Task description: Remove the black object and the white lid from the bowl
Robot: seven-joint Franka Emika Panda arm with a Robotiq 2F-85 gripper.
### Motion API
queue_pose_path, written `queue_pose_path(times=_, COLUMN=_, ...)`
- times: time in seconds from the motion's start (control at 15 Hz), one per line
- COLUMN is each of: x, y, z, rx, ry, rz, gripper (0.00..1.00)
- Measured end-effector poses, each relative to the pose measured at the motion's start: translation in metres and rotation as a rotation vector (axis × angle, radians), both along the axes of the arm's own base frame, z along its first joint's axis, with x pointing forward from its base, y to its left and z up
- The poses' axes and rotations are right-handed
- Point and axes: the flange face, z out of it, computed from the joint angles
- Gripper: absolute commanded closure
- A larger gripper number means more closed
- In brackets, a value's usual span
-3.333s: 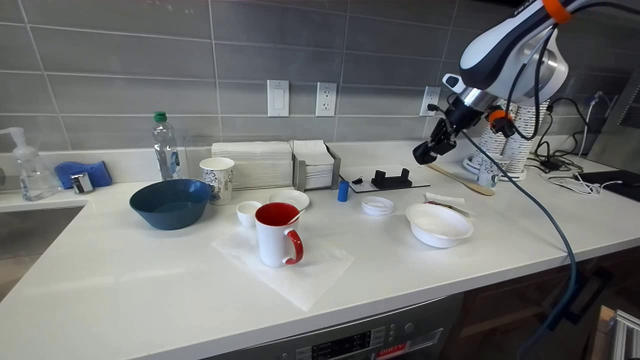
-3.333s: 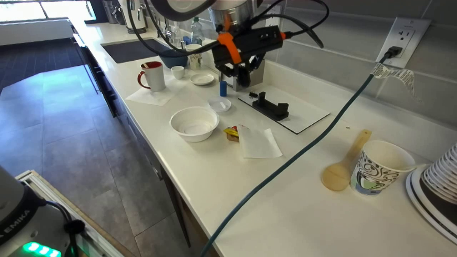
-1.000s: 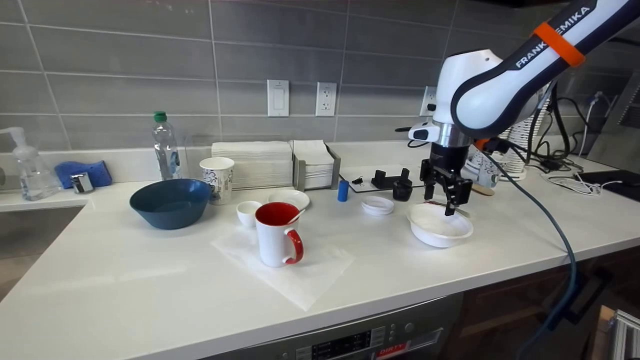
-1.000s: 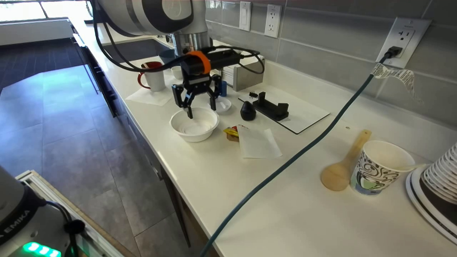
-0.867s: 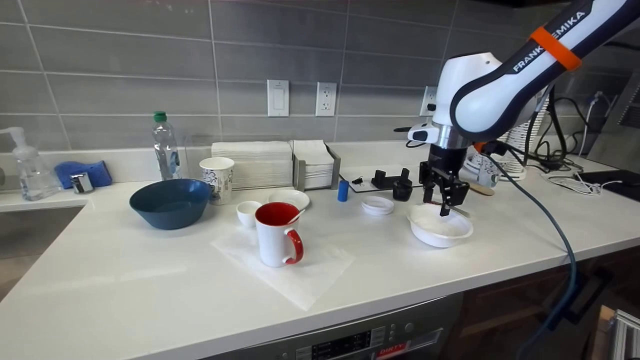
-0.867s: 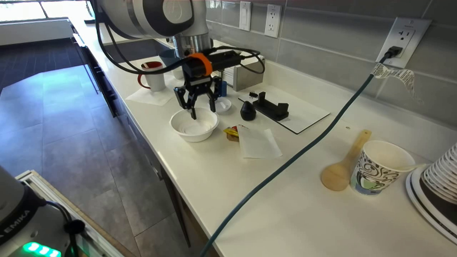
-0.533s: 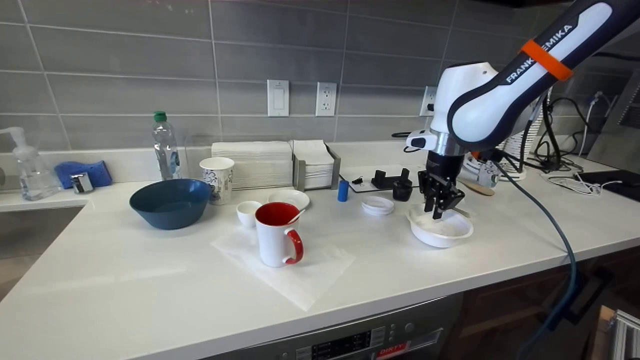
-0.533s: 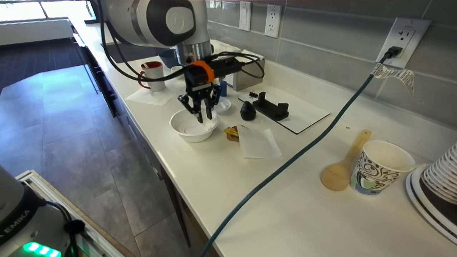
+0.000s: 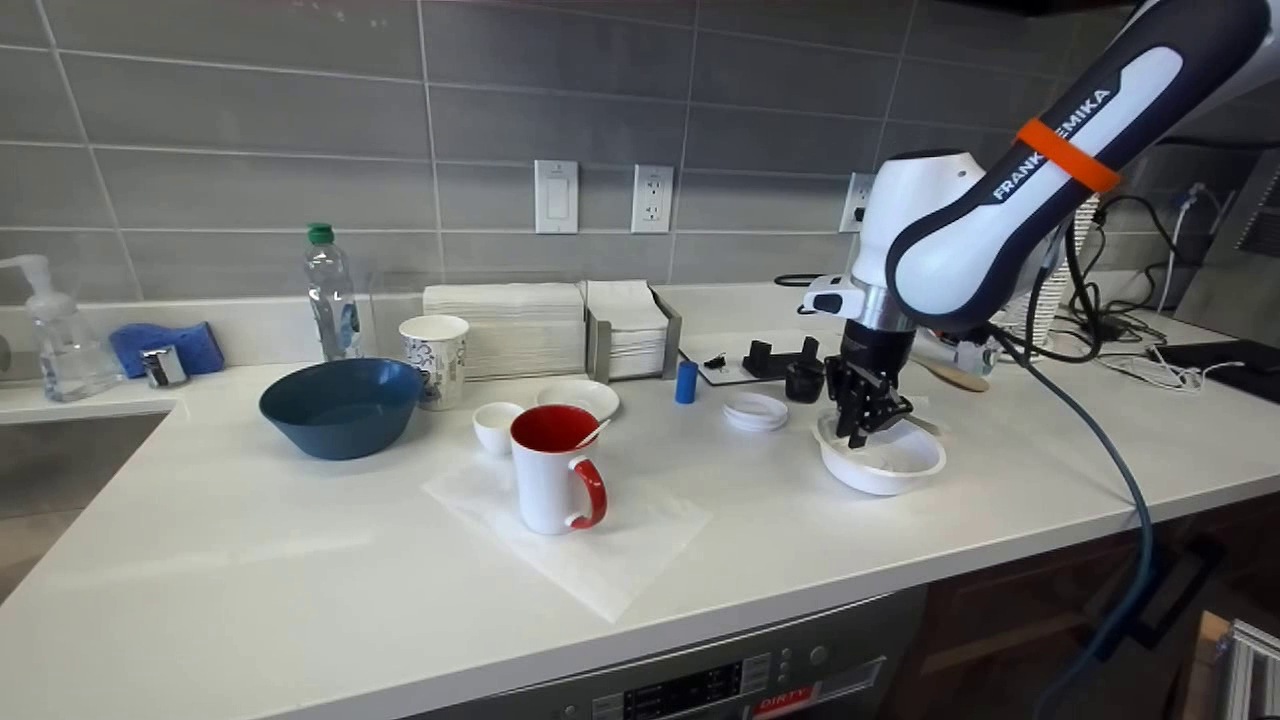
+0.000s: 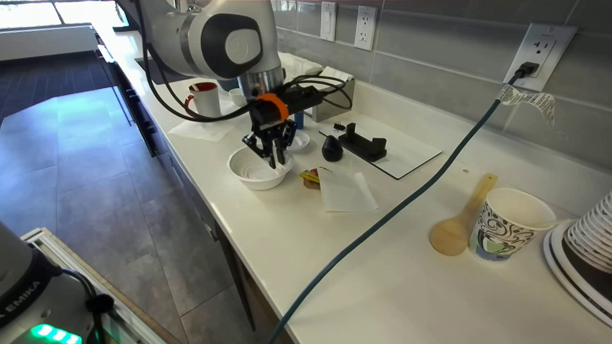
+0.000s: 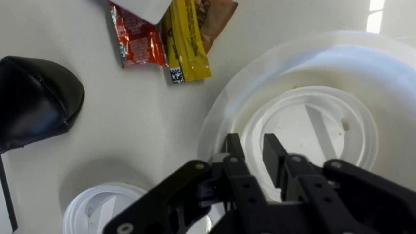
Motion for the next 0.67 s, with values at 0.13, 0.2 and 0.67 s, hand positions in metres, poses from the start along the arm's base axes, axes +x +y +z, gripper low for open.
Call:
queue_pose_path(times=0.13, x=0.001, y=0.001, z=-0.005, rx=0.002, ry=-0.003, rz=0.004, gripper=0.84)
queue_pose_path(times=0.2, x=0.001, y=0.002, z=-0.007, rx=0.002, ry=-0.004, rz=0.006, gripper=0.85)
queue_pose_path(times=0.67, x=0.002, y=0.003, z=-0.013, rx=0.002, ry=-0.009, rz=0.013, gripper=1.0)
